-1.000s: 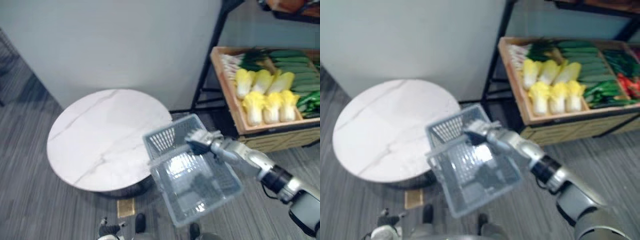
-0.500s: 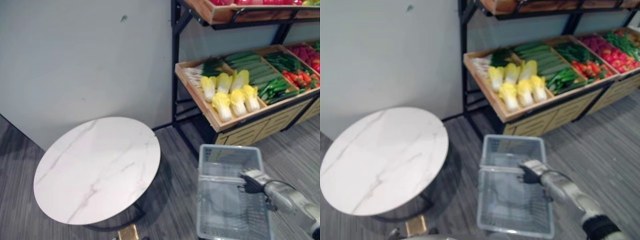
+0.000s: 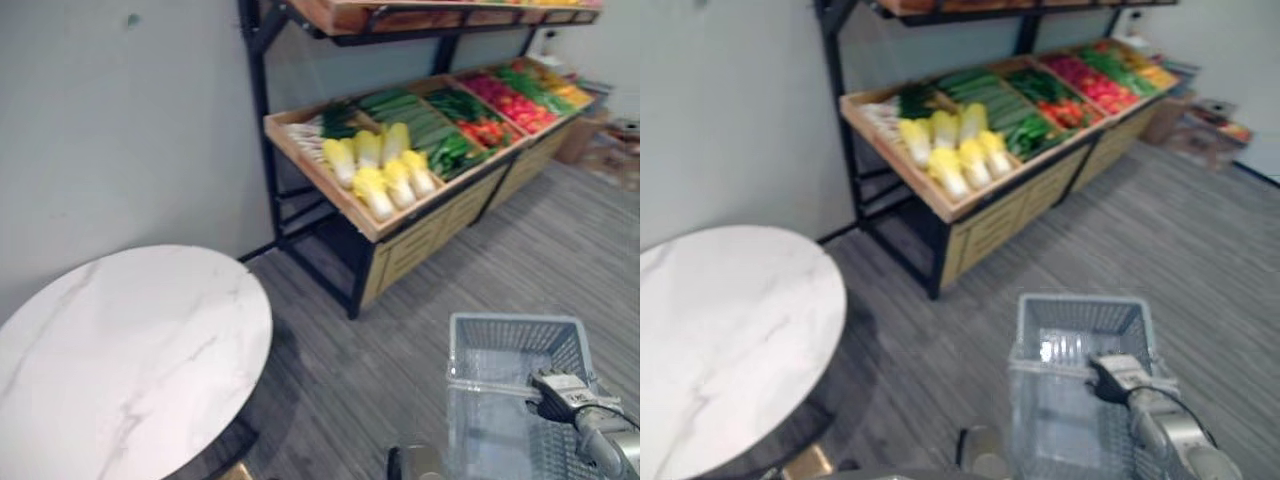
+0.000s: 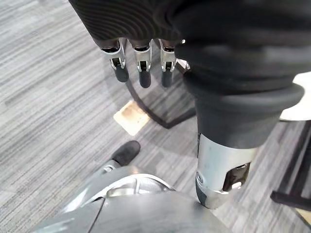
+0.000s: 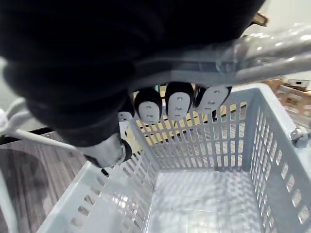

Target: Pick vegetable in the basket

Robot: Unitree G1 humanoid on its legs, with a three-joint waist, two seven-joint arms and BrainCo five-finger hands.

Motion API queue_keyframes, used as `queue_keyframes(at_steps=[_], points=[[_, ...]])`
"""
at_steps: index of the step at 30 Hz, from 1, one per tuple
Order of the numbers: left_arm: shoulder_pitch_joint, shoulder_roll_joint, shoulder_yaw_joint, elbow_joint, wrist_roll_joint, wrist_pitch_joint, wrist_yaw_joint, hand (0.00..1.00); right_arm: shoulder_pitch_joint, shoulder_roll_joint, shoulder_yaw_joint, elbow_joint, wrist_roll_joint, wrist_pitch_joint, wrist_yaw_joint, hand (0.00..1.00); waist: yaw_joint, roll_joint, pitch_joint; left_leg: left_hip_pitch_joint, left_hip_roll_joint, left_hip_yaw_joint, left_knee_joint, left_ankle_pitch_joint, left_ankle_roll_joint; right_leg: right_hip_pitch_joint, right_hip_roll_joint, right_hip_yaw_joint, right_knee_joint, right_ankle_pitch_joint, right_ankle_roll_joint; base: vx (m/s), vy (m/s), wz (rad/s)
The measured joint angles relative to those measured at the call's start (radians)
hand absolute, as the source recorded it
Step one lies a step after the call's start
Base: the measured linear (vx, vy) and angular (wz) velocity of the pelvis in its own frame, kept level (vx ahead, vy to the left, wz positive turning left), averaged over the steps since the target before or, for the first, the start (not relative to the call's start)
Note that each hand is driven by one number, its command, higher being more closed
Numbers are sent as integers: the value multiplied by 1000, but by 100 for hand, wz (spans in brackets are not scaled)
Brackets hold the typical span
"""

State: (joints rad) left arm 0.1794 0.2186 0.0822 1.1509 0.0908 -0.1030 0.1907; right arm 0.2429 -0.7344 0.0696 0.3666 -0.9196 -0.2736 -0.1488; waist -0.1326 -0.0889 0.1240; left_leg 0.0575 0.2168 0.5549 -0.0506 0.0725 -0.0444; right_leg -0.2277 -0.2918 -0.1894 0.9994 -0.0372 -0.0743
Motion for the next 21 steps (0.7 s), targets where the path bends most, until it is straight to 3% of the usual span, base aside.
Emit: queue_keyframes(at_steps=[1,2,3,4,5,6,8,10,12,16,17,19,20,21], points=[[-1,1,0,0,0,1,0,0,2,0,-9,-2,-16,0,0,100,2,-1,0,-1,5,14,8,-1,-1,24,-24,0,-30,40,-10,-126,-103,-64],[-6,8,1,-1,0,1,0,0,4,1,-30,-7,-25,3,-2,100,4,-10,-1,-3,2,42,17,0,-5,82,-66,-10,-151,174,-34,-106,-130,-54],[-18,7,3,5,1,7,1,0,-1,4,-45,-4,-29,10,-3,100,6,-12,9,-2,11,48,15,2,-16,99,-53,-52,-178,145,-26,-101,-172,-65],[-29,-21,0,7,2,9,-1,0,-4,9,-70,-2,-44,32,-5,100,8,26,9,-5,23,57,46,-11,-33,121,-39,-94,-258,126,-3,-22,-116,-89],[-26,-47,1,3,2,6,2,0,-21,-2,-71,-4,-56,42,-8,100,23,52,2,-2,16,99,72,-6,-10,149,-32,-105,-355,56,77,9,-67,-102],[-24,-55,1,2,2,5,1,0,-32,-5,-70,-6,-62,44,-15,100,30,67,-10,-6,25,145,63,-13,-11,151,-21,-113,-406,14,113,6,-11,-149],[-46,-58,5,2,2,3,3,0,-112,11,-27,-3,-63,43,-17,100,68,52,-16,-54,41,283,98,-19,-17,138,-4,-107,-605,-103,218,-142,-183,-162],[-72,-36,8,4,2,4,4,0,-140,18,-9,-3,-63,43,-18,100,73,41,-2,-89,85,328,156,-25,-28,166,45,-130,-790,-131,244,-155,-344,-110],[-71,-68,12,2,2,4,6,0,-127,19,-1,3,-63,52,-18,100,71,76,2,-77,158,363,180,-7,-39,192,130,-117,-874,-68,206,-69,-229,-77],[-64,-74,14,-10,3,3,9,0,-105,18,16,-23,-62,51,-21,100,52,107,-11,-62,267,391,309,-2,-39,207,187,-80,-869,-79,184,20,-197,-41],[-61,-74,23,-16,4,1,12,0,-95,17,16,-27,-62,52,-22,100,53,100,-4,-64,298,365,384,8,-26,225,190,-65,-868,-82,180,29,-110,-38],[-52,-79,26,-18,2,-5,26,0,-94,6,20,-33,-58,53,-22,100,55,97,2,-82,298,226,467,33,-9,247,182,-29,-873,-82,178,19,-39,-41],[-50,-86,29,-18,0,-8,33,0,-103,0,20,-37,-52,55,-24,100,56,102,4,-124,259,75,510,-13,-47,254,158,-4,-879,-80,178,-2,117,-48],[-48,-97,37,-23,-3,-12,39,0,-113,3,26,-35,-50,63,-25,100,60,102,4,-146,169,-73,490,-71,-84,246,135,19,-879,-74,188,-4,154,-50]])
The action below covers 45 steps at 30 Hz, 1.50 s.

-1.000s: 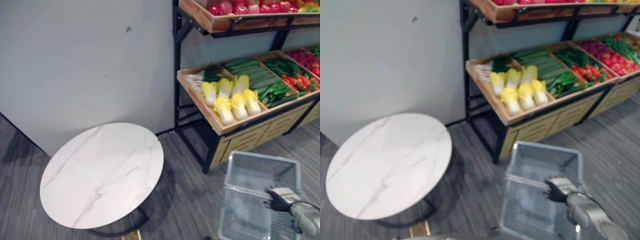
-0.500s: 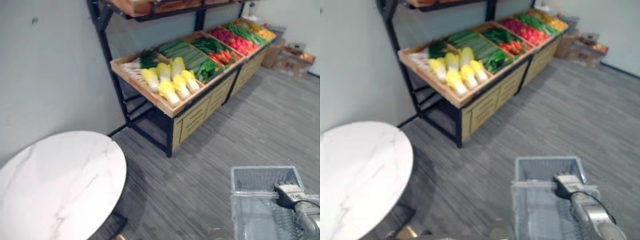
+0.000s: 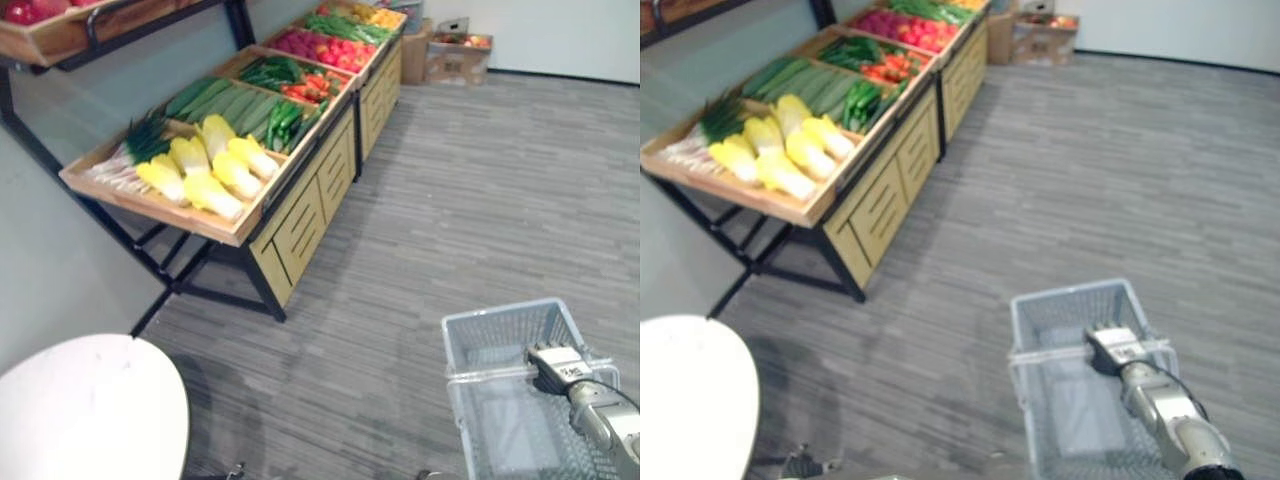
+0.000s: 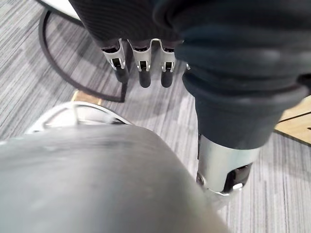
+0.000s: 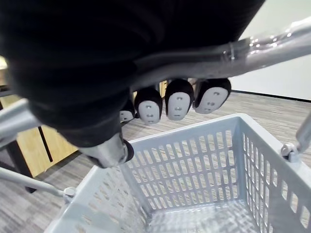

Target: Pick vegetable in the basket

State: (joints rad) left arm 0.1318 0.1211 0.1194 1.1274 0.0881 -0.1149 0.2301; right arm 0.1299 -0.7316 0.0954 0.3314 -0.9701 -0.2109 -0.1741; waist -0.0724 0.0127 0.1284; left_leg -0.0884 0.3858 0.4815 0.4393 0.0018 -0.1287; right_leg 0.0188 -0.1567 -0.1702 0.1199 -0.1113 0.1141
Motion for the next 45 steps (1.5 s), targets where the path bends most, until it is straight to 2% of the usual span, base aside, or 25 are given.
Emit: queue_keyframes(at_steps=[1,2,3,5,6,7,8,10,16,21,26,28,33,35,36,37,39,40,41,43,44,45], points=[[5,-5,2,-6,-4,-4,2,0,-5,0,8,2,5,1,0,100,4,0,0,-2,-47,-66,-32,-24,-13,-6,-9,13,-1,3,5,-7,198,-53],[19,-13,2,-20,-6,-10,2,0,-13,2,21,9,14,2,0,100,10,2,-1,0,-118,-148,-115,-46,-19,-17,-15,35,-4,10,16,17,219,-49],[24,-15,2,-23,-6,-12,2,0,-13,5,37,23,29,1,0,100,22,1,-2,24,-158,-201,-216,-68,-15,-30,-14,50,-13,18,31,31,219,-42],[17,-9,2,-24,-6,-12,0,0,-21,8,42,31,36,-3,1,100,22,3,-4,58,-194,-279,-314,-92,-27,-44,-16,56,-54,49,60,53,171,-13],[15,-5,2,-26,-6,-13,0,0,-25,13,42,36,37,-7,1,100,23,-10,1,57,-207,-274,-323,-92,-25,-42,-26,59,-76,69,65,44,188,-16],[15,3,2,-29,-6,-12,0,0,-33,25,45,39,37,-15,1,100,42,-34,9,56,-228,-260,-328,-92,-24,-36,-45,63,-112,100,70,14,182,-27],[21,8,1,-28,-6,-12,0,0,-34,32,48,38,37,-23,1,100,50,-47,7,57,-246,-247,-325,-96,-17,-31,-60,64,-137,123,75,14,176,-26],[20,9,-11,-31,-5,-13,-3,0,-37,40,48,41,37,-28,1,100,49,-46,4,68,-274,-247,-324,-101,-7,-25,-83,60,-139,128,79,-11,136,-8],[19,22,-36,-31,-5,-13,-10,0,-35,55,50,75,37,-12,4,100,53,-44,-2,73,-276,-247,-354,-104,-3,-54,-77,74,-144,133,88,-37,1,-15],[25,28,-41,-19,-5,-11,-11,0,9,77,50,98,37,14,8,100,53,-55,-47,71,-273,-245,-383,-99,3,-65,-68,76,-167,146,88,6,-23,-6],[23,31,-40,-19,-5,-11,-11,0,12,83,63,122,37,19,13,100,56,-58,-54,79,-267,-227,-394,-99,3,-65,-58,92,-182,163,89,40,-14,-14],[23,30,-40,-19,-5,-11,-11,0,11,83,73,128,37,18,13,100,68,-58,-55,94,-263,-214,-402,-99,3,-65,-51,97,-189,174,86,16,-21,-28],[23,33,-40,-21,-4,-11,-11,0,44,86,65,144,37,17,12,100,67,-65,-66,98,-265,-228,-402,-99,3,-64,-54,86,-170,174,86,-20,-7,4],[21,31,-44,-17,-3,-11,-12,0,48,99,31,143,37,18,11,100,62,-60,-65,98,-264,-254,-405,-117,12,-110,-58,63,-59,156,78,-97,10,9],[22,26,-51,-13,-3,-10,-12,0,44,106,7,143,37,27,10,100,63,-48,-58,100,-259,-283,-415,-129,24,-177,-55,71,83,152,80,-137,35,9],[27,30,-70,-11,-3,-8,-11,0,43,112,-24,135,37,29,8,100,61,-40,-50,126,-255,-297,-421,-130,27,-252,-58,90,274,161,50,-128,45,12],[28,41,-78,-12,-3,-8,-10,0,49,122,-31,133,37,31,8,100,46,-52,-39,154,-258,-309,-422,-129,38,-285,-58,136,393,183,25,-39,35,25],[33,39,-77,-12,-3,-7,-9,0,60,135,-31,134,36,34,8,100,45,-56,-36,169,-255,-317,-422,-126,44,-301,-56,158,435,180,23,-3,6,31],[34,43,-74,-12,-3,-6,-6,0,79,154,-35,134,35,37,8,100,41,-69,-36,177,-254,-331,-422,-125,46,-287,-54,164,433,163,4,31,-28,27],[18,45,-73,-12,-3,-5,-1,0,85,165,-44,134,35,38,8,100,42,-70,-34,158,-245,-357,-420,-123,49,-277,-52,169,367,85,-7,73,-70,8],[-9,42,-74,-12,-3,-4,2,0,78,162,-53,134,35,34,7,100,42,-58,-19,137,-236,-383,-418,-123,49,-292,-47,175,303,48,-13,100,-128,-7],[-39,38,-75,-12,-3,-5,3,0,64,160,-74,134,35,34,7,100,42,-39,7,135,-219,-410,-417,-123,48,-299,-42,186,223,53,-7,97,-145,-7]])
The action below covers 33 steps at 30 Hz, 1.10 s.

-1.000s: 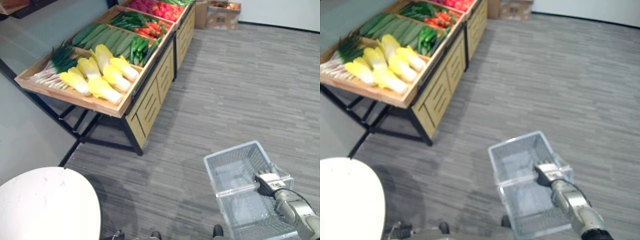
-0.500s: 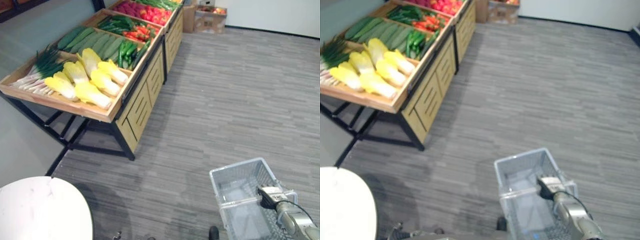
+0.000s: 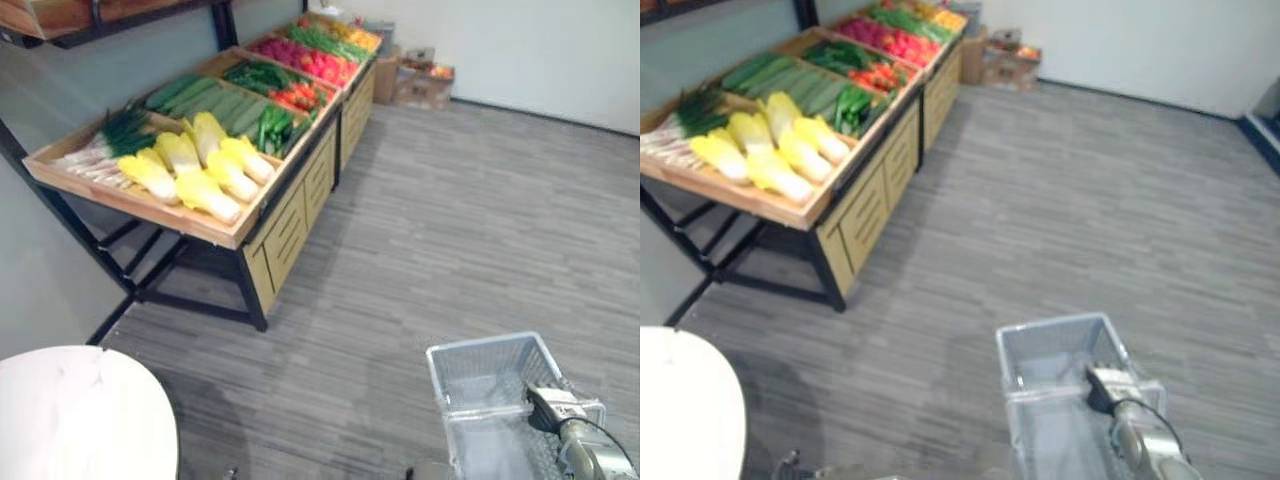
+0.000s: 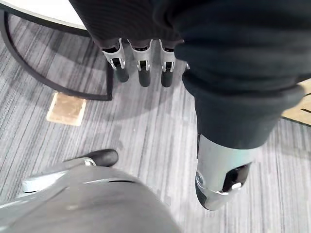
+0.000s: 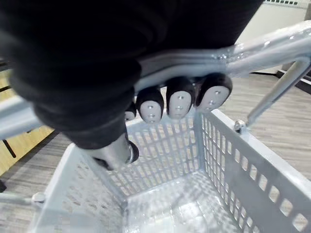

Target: Pick vegetable in the basket

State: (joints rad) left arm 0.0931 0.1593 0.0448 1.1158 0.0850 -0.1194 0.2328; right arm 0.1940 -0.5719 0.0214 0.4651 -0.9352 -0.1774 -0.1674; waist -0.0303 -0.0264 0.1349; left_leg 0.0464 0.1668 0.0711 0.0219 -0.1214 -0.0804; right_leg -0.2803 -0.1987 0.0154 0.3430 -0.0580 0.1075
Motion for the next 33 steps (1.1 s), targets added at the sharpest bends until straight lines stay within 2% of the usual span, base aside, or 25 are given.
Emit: queue_keyframes(at_steps=[2,4,5,6,8,10,12,13,15,17,18,19,20,22,23,24,25,26,27,28,29,30,31,32,33], points=[[-38,2,1,-4,0,-1,3,0,-2,1,-17,-1,-2,9,-2,100,-1,2,19,5,29,-20,2,-16,-26,-5,-7,23,-143,21,24,147,-225,12],[-51,18,3,-6,-1,-3,7,0,9,21,-17,0,-3,30,-3,100,-14,-41,23,21,26,-51,8,-44,-69,13,-50,22,-214,17,29,214,-402,47],[-60,11,10,-3,-2,-1,9,0,11,29,-26,2,-3,45,-3,100,-36,-25,32,41,56,-73,10,-61,-95,1,-34,6,-121,75,110,228,-441,59],[-56,-35,10,-6,-2,-3,7,0,20,29,-64,0,-3,55,-4,100,-48,18,20,47,110,-92,21,-73,-79,-38,10,-26,-11,-3,81,268,-418,41],[-48,-79,14,-8,-2,-4,4,0,13,28,-87,-1,-3,67,-3,100,-40,56,10,14,125,-110,128,-37,-87,-62,38,-45,85,-79,46,373,-360,6],[-27,-101,33,-13,-5,-8,6,0,22,21,-86,-3,-2,67,-3,100,-48,63,1,-40,127,-121,234,33,-74,-32,37,-71,98,-122,25,318,-327,28],[-26,-100,42,-28,-15,-11,10,0,33,19,-70,-4,0,66,-3,100,-47,63,2,-126,133,-142,414,131,-63,28,33,-118,87,-150,-3,287,-271,58],[-26,-100,43,-49,-44,-11,10,0,34,15,-48,-5,0,66,-3,100,-44,58,6,-187,146,-140,532,226,-39,86,35,-149,71,-160,-19,353,-292,64],[-27,-100,41,-72,-47,-19,11,0,37,0,-30,-7,0,66,-4,100,-18,49,12,-255,140,-113,719,203,-23,171,30,-182,38,-176,-46,285,-168,44],[-27,-99,40,-97,-46,-25,12,0,37,-2,-30,-19,0,67,-21,100,-4,43,15,-322,96,-38,837,100,-4,266,27,-222,-34,-180,-53,298,-87,38],[-28,-99,40,-110,-46,-26,17,0,33,-1,-34,-19,0,67,-34,100,5,41,16,-348,73,13,814,56,-5,297,27,-239,-64,-174,-44,255,-22,30],[-27,-99,40,-117,-46,-26,20,0,29,-1,-34,-19,0,67,-35,100,6,41,17,-358,65,38,779,42,-8,307,27,-246,-76,-173,-43,239,17,23],[-27,-99,41,-122,-46,-25,23,0,19,1,-33,-19,0,67,-40,100,7,41,18,-361,48,94,634,26,-10,326,26,-260,-97,-170,-37,243,56,13],[-27,-99,42,-120,-46,-24,25,0,9,2,-33,-18,0,66,-44,100,5,42,19,-348,30,112,442,31,-12,344,23,-269,-108,-168,-33,272,107,4],[-26,-99,42,-119,-45,-24,26,0,-3,2,-33,-18,0,66,-45,100,5,43,19,-333,22,105,271,58,-19,360,20,-269,-127,-166,-25,296,207,-14],[-25,-99,44,-118,-45,-24,26,0,-14,3,-33,-17,0,66,-58,100,7,42,20,-318,23,96,132,93,-24,381,11,-268,-150,-170,5,278,243,-19],[-25,-99,44,-118,-45,-24,26,0,-19,3,-33,-17,0,66,-66,100,7,43,20,-319,26,80,98,103,-25,393,6,-265,-162,-176,27,254,293,-22],[-27,-96,56,-119,-44,-25,27,0,-32,14,-31,-11,2,65,-72,100,7,38,25,-330,26,92,141,168,-35,415,-12,-254,-181,-190,62,319,405,-27],[-28,-81,73,-122,-44,-27,29,0,-45,53,-19,-1,3,65,-72,100,12,16,24,-337,-5,114,194,174,-5,438,-43,-237,-203,-190,62,272,346,-28],[-30,-74,79,-122,-44,-30,30,0,-48,72,-7,0,3,60,-72,100,13,-3,22,-339,-22,133,204,153,1,440,-64,-221,-213,-179,61,353,393,-31],[-35,-49,84,-119,-43,-30,34,0,-57,100,15,0,3,42,-70,100,13,-26,24,-349,-41,155,219,125,18,423,-88,-193,-216,-119,60,227,241,-24],[-35,-39,84,-117,-42,-29,34,0,-58,108,25,0,3,36,-68,100,15,-26,23,-353,-41,164,217,117,23,404,-91,-181,-208,-82,62,380,450,-50],[-30,-27,86,-93,-37,-21,35,0,-59,132,36,4,3,23,-63,100,41,-22,21,-332,-47,198,178,110,33,331,-103,-132,-136,11,59,250,344,-41],[-29,-27,87,-87,-35,-20,35,0,-59,135,36,5,3,23,-63,100,44,-21,21,-324,-51,201,169,108,37,321,-105,-124,-117,25,56,315,418,-37],[-18,-24,83,-74,-33,-7,36,0,-58,149,36,11,3,23,-63,100,46,-21,20,-286,-68,206,138,100,51,290,-117,-108,-38,77,41,162,209,-1]])
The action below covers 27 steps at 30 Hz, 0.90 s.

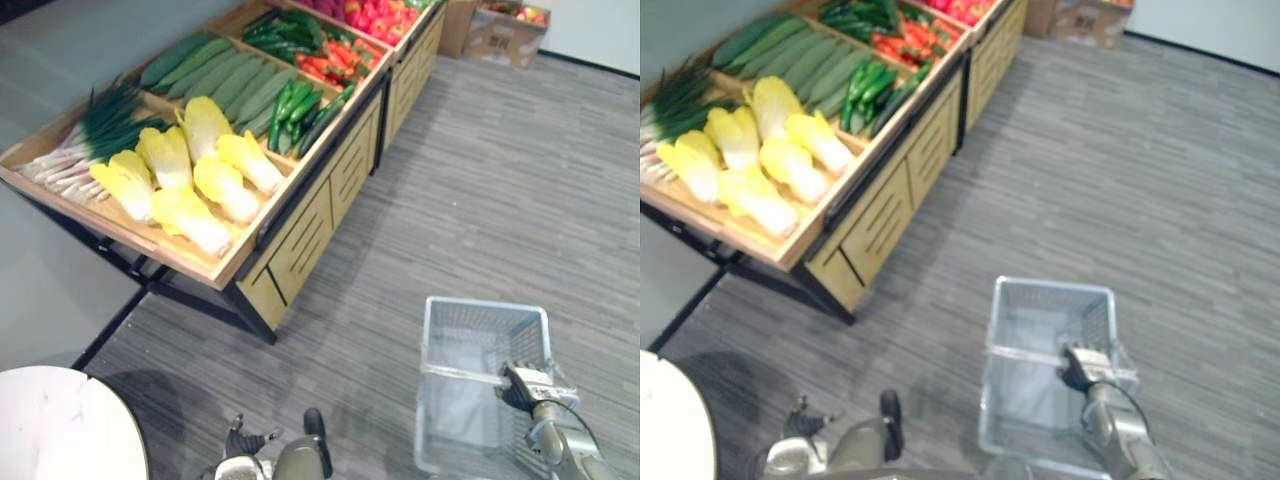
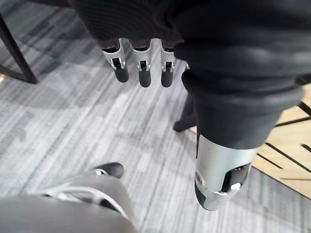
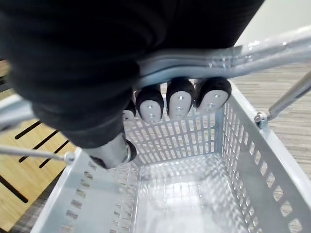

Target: Pick vegetable in the basket

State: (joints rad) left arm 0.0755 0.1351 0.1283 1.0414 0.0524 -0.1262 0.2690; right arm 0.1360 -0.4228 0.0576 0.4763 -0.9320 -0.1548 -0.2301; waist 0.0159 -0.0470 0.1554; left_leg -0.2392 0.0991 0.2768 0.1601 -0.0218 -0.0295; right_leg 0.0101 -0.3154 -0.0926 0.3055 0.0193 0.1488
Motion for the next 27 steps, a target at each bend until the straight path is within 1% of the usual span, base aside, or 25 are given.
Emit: queue_keyframes(at_steps=[1,2,3,4,5,6,7,8,9,10,11,12,13,14,15,16,17,18,19,20,21,22,23,25,27], points=[[5,3,-7,5,2,6,0,0,2,8,-2,2,0,3,0,100,-1,0,0,20,-9,-4,-13,-5,8,-15,-5,8,51,26,-19,291,305,20],[12,11,-13,6,5,8,1,0,8,23,-9,4,1,12,0,100,-5,0,-1,58,-21,-20,-31,-19,28,-45,2,52,146,54,-37,294,227,51],[12,23,-16,6,9,8,2,0,14,33,-10,3,9,12,0,100,-15,-1,-2,86,-29,-50,-41,-34,50,-61,33,89,217,15,-33,350,249,63],[10,23,-16,7,9,9,2,0,20,37,-11,3,9,12,-1,100,-17,1,-3,97,-32,-68,-46,-39,55,-68,51,100,236,-20,-25,227,101,67],[4,26,-15,7,9,8,4,0,28,41,-11,3,10,13,-1,100,-18,3,-6,112,-36,-88,-55,-45,64,-87,77,98,248,-70,-23,235,63,59],[-3,31,-15,6,9,8,8,0,30,41,-11,2,10,11,-1,100,-18,0,-9,130,-36,-108,-53,-54,73,-114,104,85,245,-116,-34,291,44,60],[-6,32,-15,6,10,8,8,0,30,42,-11,2,10,11,-1,100,-22,2,-9,143,-36,-126,-52,-62,77,-131,116,68,231,-126,-47,360,12,67],[-9,29,-15,6,10,8,8,0,29,42,-11,2,11,13,-2,100,-30,3,-8,166,-35,-148,-51,-60,72,-152,127,51,205,-130,-55,300,-25,58],[-9,28,-15,6,10,7,8,0,28,42,-11,2,11,13,-2,100,-35,4,-8,177,-32,-158,-52,-61,72,-161,130,43,189,-130,-55,314,-84,62],[-9,25,-16,6,10,7,8,0,24,43,-12,2,11,14,-2,100,-41,11,-7,196,-17,-179,-51,-68,61,-182,148,44,146,-130,-55,290,-140,53],[-10,25,-18,4,10,7,8,0,22,48,-13,2,12,17,-3,100,-41,15,-6,212,3,-193,-50,-71,55,-200,165,46,88,-127,-52,276,-166,50],[-10,27,-21,4,11,6,8,0,22,50,-13,1,12,17,-3,100,-41,15,-6,219,13,-203,-47,-74,48,-202,172,48,49,-120,-47,344,-326,64],[-5,32,-26,4,11,5,8,0,33,56,-13,-1,12,17,-3,100,-40,-2,-14,237,27,-214,-37,-97,0,-198,172,61,-88,-31,-38,291,-329,56],[-1,43,-26,4,11,5,8,0,38,62,-14,-3,12,18,-4,100,-40,-23,-18,245,20,-220,-33,-111,-22,-199,168,79,-113,61,-42,285,-372,60],[-1,49,-25,13,11,5,8,0,41,69,-17,0,12,19,-4,100,-41,-36,-19,249,15,-234,-30,-127,-44,-193,157,97,-99,49,-21,162,-316,28],[-3,33,-26,25,11,6,7,0,34,80,-28,11,12,29,-3,100,-31,-16,-23,246,47,-239,-22,-137,-62,-188,190,99,-95,16,-24,155,-358,18],[1,14,-26,30,11,5,7,0,28,81,-36,8,12,32,-3,100,-31,10,-21,243,81,-239,-19,-137,-70,-188,221,99,-96,12,-30,137,-314,8],[2,9,-26,34,11,6,7,0,30,82,-39,8,12,32,-3,100,-33,15,-23,243,90,-238,-22,-133,-77,-187,229,93,-95,-1,-34,98,-241,12],[6,7,-26,35,11,6,7,0,35,82,-48,8,12,35,-3,100,-34,13,-23,244,95,-241,-34,-126,-92,-179,232,80,-95,-42,-44,63,-215,16],[7,7,-26,35,11,5,7,0,38,81,-54,8,12,37,-3,100,-34,13,-23,246,97,-245,-40,-126,-102,-176,232,70,-95,-61,-49,27,-232,31],[7,4,-25,36,11,5,7,0,42,80,-73,11,13,50,-3,100,-36,21,-25,248,103,-263,-57,-111,-119,-172,235,39,-97,-72,-55,-7,-163,32],[7,3,-23,36,11,5,7,0,43,80,-82,11,18,55,-3,100,-37,22,-25,253,105,-264,-61,-108,-120,-166,236,32,-99,-73,-58,-32,-108,33],[15,2,-17,36,11,6,7,0,54,80,-94,14,29,65,-3,100,-31,24,-24,261,112,-265,-74,-102,-129,-150,240,24,-109,-74,-59,-67,-66,20],[37,0,0,36,11,6,9,0,71,76,-100,14,30,65,-4,100,-31,25,-30,259,119,-268,-79,-105,-131,-125,244,10,-153,-70,-54,-73,-37,15],[64,-8,19,36,10,7,10,0,96,74,-99,13,34,57,-4,100,-32,34,-49,244,124,-280,-86,-114,-136,-98,250,-18,-222,-42,-59,-24,-13,20]])
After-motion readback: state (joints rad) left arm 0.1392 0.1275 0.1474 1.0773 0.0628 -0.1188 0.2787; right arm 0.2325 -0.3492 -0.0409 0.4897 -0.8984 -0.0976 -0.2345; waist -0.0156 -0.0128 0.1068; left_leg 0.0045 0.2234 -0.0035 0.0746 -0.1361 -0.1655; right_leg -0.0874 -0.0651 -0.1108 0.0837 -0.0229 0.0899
